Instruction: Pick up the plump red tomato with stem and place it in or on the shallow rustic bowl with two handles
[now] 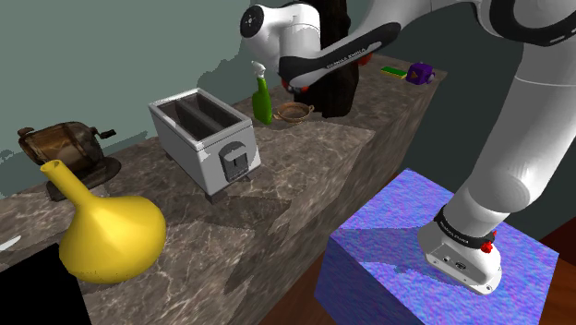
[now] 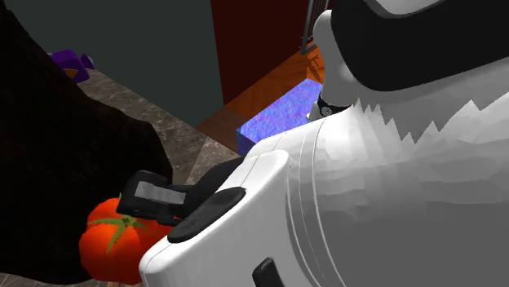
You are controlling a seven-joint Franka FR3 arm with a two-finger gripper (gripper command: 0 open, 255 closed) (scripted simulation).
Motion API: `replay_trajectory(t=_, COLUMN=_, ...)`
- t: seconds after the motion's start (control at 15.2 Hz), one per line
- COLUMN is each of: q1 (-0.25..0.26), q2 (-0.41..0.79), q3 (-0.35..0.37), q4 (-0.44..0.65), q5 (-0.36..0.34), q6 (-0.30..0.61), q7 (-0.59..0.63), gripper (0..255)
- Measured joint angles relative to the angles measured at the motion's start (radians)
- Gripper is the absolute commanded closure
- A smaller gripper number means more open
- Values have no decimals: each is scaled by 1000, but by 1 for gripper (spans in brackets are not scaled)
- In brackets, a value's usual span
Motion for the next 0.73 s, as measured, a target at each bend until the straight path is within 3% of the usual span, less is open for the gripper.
replay_trajectory(t=0.73, q1=3, q2=52, q3=-10, q4=-56, q5=-44, q6=57, q7=89, gripper=255)
